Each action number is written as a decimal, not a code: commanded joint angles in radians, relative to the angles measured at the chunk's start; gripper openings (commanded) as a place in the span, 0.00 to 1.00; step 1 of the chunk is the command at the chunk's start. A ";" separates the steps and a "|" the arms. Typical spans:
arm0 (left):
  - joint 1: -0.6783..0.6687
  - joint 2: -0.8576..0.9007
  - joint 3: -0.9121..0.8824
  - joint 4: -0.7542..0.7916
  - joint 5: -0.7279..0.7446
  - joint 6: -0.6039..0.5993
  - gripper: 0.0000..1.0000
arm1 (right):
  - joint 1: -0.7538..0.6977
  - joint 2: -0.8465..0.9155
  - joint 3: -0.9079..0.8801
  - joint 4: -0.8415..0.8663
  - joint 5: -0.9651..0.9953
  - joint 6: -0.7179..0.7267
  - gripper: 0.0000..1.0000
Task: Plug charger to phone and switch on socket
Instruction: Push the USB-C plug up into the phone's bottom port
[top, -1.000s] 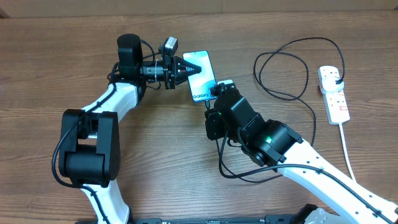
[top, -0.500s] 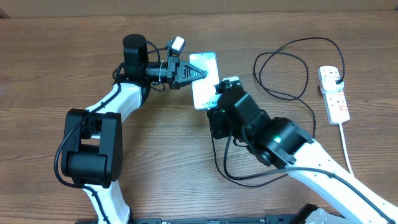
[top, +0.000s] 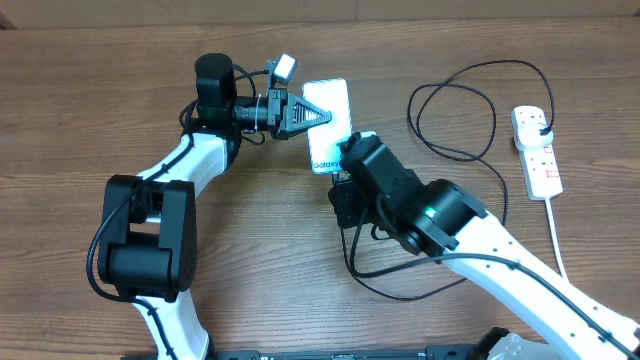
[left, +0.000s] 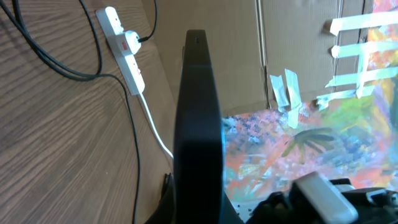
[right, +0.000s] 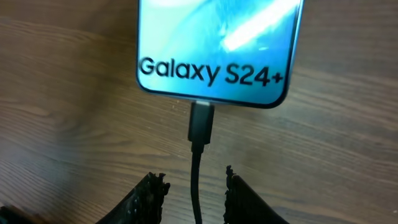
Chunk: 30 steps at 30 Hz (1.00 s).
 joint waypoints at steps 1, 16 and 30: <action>-0.002 0.003 0.014 0.008 -0.010 -0.019 0.04 | 0.002 0.021 -0.005 0.000 -0.029 0.024 0.35; -0.002 0.003 0.014 0.008 -0.013 -0.057 0.04 | 0.050 0.091 -0.005 0.067 0.115 0.024 0.24; -0.002 0.003 0.014 0.008 0.052 -0.025 0.04 | 0.050 0.091 -0.005 0.103 0.141 0.023 0.04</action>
